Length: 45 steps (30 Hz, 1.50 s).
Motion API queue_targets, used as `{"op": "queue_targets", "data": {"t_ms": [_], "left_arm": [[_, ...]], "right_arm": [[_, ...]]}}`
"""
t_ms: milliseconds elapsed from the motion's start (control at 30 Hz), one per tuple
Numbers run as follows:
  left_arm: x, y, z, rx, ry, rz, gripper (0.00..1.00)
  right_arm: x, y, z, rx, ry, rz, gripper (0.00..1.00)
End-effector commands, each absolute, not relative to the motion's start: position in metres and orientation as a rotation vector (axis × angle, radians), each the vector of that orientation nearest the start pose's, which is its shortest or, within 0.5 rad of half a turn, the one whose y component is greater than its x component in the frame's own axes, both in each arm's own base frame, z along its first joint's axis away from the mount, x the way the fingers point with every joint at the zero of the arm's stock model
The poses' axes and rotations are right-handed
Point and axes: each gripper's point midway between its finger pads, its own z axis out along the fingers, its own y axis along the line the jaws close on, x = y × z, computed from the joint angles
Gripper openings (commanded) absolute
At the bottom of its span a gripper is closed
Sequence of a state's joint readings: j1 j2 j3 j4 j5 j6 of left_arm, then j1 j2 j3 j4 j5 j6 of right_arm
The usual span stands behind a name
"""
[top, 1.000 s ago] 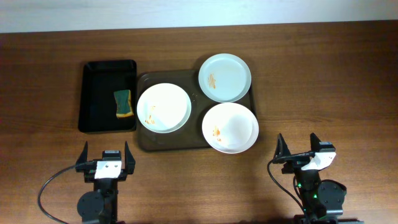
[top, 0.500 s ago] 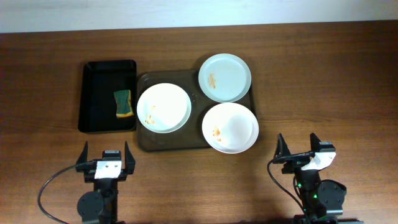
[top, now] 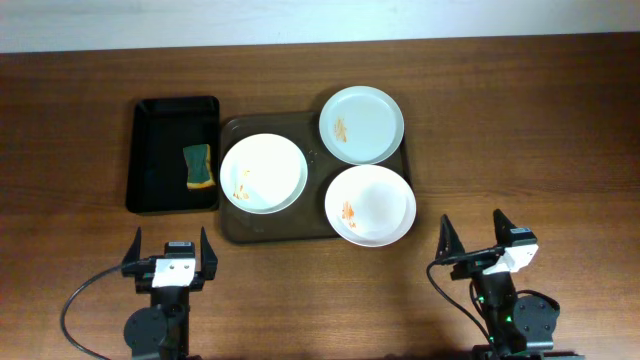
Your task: Clean dirty plates on tray and stack at the side
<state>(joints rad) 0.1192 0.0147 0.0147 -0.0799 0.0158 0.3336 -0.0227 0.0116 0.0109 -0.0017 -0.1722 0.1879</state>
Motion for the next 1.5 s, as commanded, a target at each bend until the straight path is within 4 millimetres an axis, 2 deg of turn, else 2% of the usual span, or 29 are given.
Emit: {"op": "queue_targets", "data": {"t_ms": [0,133,233,333,400,467,533,567,633,733,833,900,967,1067,1100,1233,1333,1467], "left_arm": [[0.245,0.026,0.156,0.203,1.647,0.337,0.99],[0.245,0.026,0.156,0.204,1.647,0.336,0.99],[0.245,0.026,0.159,0.203,1.637,0.338,0.99],[0.246,0.016,0.189,0.236,1.506,0.311,0.99],[0.242,-0.012,0.216,0.351,1.368,0.210,0.99],[0.237,-0.018,0.235,0.266,1.306,0.068,0.99],[0.236,-0.017,0.239,0.094,1.313,-0.141,0.99],[0.237,-0.011,0.239,-0.031,1.318,-0.243,0.99],[0.242,-0.007,0.219,-0.225,1.391,-0.418,0.99],[0.241,0.014,0.228,-0.333,1.326,-0.366,0.99],[0.238,0.002,0.241,-0.275,1.300,-0.421,0.99],[0.241,-0.003,0.237,-0.271,1.370,-0.442,0.99],[0.246,-0.002,0.237,-0.281,1.456,-0.419,0.99],[0.257,-0.001,0.251,-0.266,1.586,-0.365,0.99],[0.265,-0.002,0.259,-0.256,1.650,-0.355,0.99],[0.305,-0.006,0.280,-0.204,1.907,-0.341,0.99],[0.337,-0.002,0.276,-0.199,2.152,-0.316,0.99],[0.363,0.003,0.264,-0.168,2.388,-0.287,0.99]], "right_arm": [[0.243,0.034,0.176,-0.008,1.573,0.319,0.98],[0.243,0.035,0.180,-0.013,1.558,0.321,0.98],[0.242,0.035,0.191,-0.022,1.527,0.322,0.98],[0.239,0.036,0.210,-0.027,1.504,0.325,0.98],[0.240,0.037,0.221,-0.012,1.523,0.345,0.98],[0.244,0.041,0.231,-0.025,1.562,0.367,0.98],[0.251,0.045,0.240,-0.038,1.610,0.393,0.98],[0.256,0.048,0.246,-0.046,1.636,0.408,0.98],[0.268,0.054,0.258,-0.060,1.700,0.445,0.98],[0.290,0.063,0.273,-0.081,1.805,0.513,0.98],[0.312,0.070,0.284,-0.089,1.888,0.564,0.98],[0.330,0.080,0.291,-0.120,1.942,0.638,0.98],[0.344,0.088,0.290,-0.130,2.006,0.688,0.98],[0.355,0.113,0.284,-0.197,2.084,0.725,0.98],[0.356,0.127,0.283,-0.274,2.094,0.722,0.98],[0.358,0.157,0.270,-0.354,2.161,0.632,0.98],[0.353,0.185,0.258,-0.429,2.195,0.656,0.98],[0.358,0.210,0.247,-0.499,2.275,0.679,0.98]]}}
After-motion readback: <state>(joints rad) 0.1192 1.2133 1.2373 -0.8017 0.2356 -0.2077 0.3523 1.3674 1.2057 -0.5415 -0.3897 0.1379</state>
